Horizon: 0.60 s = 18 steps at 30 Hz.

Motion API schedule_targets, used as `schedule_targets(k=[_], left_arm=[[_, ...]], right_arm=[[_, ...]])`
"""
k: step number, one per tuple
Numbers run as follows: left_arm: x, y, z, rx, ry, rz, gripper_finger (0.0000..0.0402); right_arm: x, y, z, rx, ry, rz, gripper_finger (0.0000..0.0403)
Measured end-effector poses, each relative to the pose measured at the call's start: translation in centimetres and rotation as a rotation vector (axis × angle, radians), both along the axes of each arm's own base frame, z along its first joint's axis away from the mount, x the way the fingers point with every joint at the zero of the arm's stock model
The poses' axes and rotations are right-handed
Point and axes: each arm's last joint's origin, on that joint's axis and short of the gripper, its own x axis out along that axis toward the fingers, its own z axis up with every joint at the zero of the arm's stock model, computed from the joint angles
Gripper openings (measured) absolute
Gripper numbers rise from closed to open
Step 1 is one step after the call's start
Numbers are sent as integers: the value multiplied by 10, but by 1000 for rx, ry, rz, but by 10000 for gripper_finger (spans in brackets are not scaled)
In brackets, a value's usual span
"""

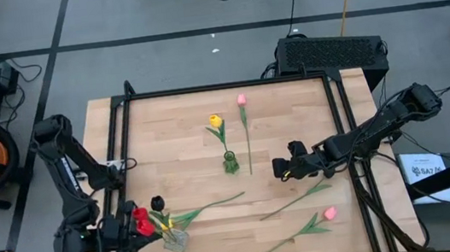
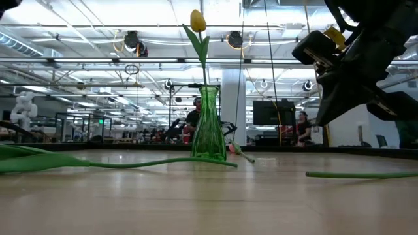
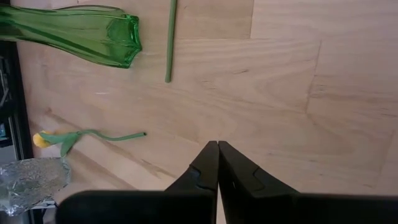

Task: Sort flowers into vase by color
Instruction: Put the red tulip into the transparent vase

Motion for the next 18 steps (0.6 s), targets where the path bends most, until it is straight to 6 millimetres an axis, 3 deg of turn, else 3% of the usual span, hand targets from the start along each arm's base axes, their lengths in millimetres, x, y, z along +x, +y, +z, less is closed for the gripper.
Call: schedule_targets(k=[9,18], left_arm=[[-8,5,-31,-3,28,-18,0],[-7,4,-35,-76,59,-75,35]], right_arm=[[1,0,0,3,-7,-2,0],[1,0,1,4,-9,-2,0]])
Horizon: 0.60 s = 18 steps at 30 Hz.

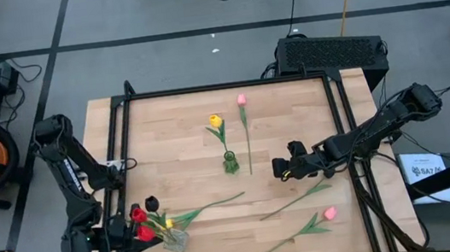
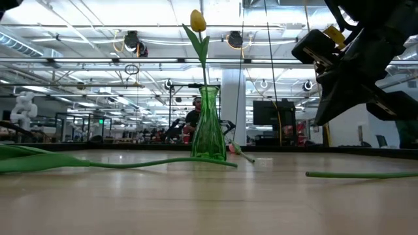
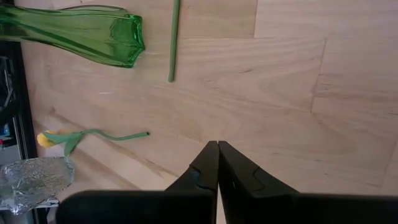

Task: Sort flowers into vase by color
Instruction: Put the red tulip into the transparent vase

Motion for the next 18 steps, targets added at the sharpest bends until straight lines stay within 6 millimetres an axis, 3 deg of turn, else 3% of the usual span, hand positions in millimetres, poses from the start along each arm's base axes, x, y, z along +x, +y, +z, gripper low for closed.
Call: schedule_targets(k=[6,13,18], left_arm=[[0,0,-1,7,2,-1,64],[0,0,0,24,-4,-3,126],[1,-2,13,5,-29,-5,162]], right_arm=[[0,0,0,0,0,0,0],[0,0,0,0,0,0,0],[0,0,0,0,0,0,0]])
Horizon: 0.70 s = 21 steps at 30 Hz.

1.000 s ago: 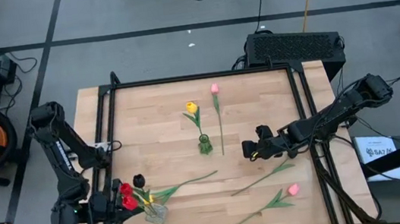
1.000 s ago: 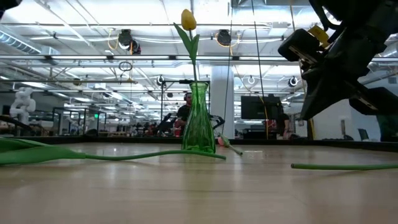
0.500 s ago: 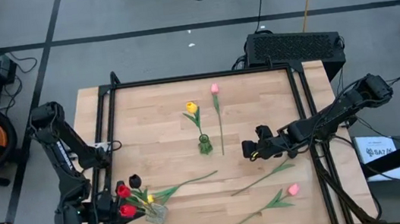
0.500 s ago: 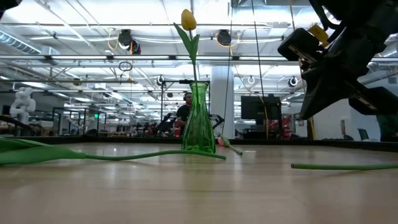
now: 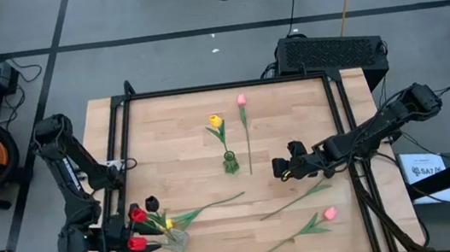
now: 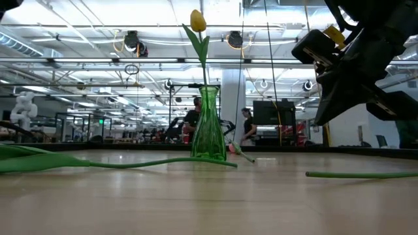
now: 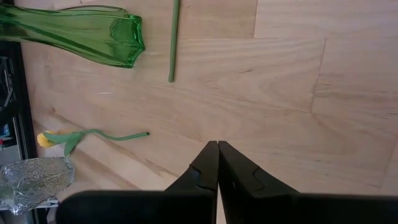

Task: Sort flowers into vase by color
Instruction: Put the red tulip into the transparent vase

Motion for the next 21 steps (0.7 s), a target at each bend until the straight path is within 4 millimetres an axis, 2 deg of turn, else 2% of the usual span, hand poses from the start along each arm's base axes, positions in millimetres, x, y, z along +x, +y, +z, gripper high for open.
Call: schedule_targets(k=[6,9,11,14,21], left_arm=[[0,-1,29,45,-37,-6,174],[-1,0,36,56,1,-47,174],[0,2,35,56,51,-58,174],[5,5,24,32,160,-86,174],[16,13,9,-88,421,-249,174]], right_arm=[[0,0,0,-2,0,2,0],[0,0,0,-10,1,11,0],[0,0,0,-11,1,12,0],[0,0,0,-21,-2,7,0],[0,-1,0,-36,-5,5,0]])
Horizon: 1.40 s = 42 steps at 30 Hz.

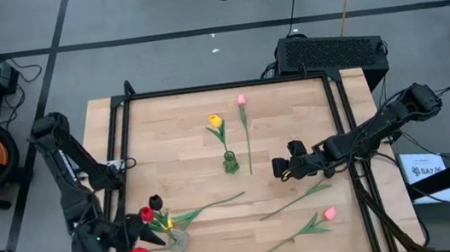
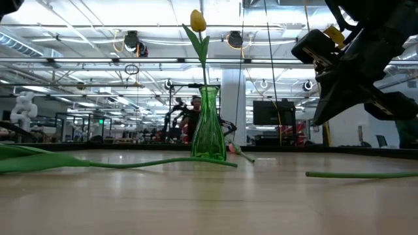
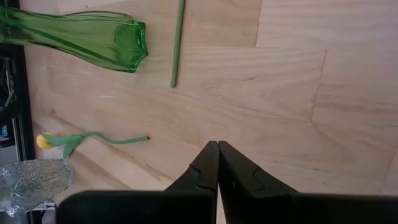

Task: Sort flowers into vase by color
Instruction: Put the red tulip into the transparent vase, then put the bottom pink tulip into the green vase

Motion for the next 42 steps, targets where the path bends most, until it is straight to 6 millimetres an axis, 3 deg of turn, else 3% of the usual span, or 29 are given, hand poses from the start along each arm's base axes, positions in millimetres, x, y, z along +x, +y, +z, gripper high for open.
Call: schedule_targets(k=[12,27,36,42], left_arm=[[-10,33,13,-204,237,-27,173],[-26,64,73,-283,54,-131,173],[-43,97,91,-151,270,-58,173],[-48,121,107,-19,126,121,173]], right_arm=[[0,0,-1,-18,6,18,0],[0,-1,-1,-38,2,11,0],[0,-1,-1,-47,3,23,0],[0,-1,-1,-71,6,44,0]])
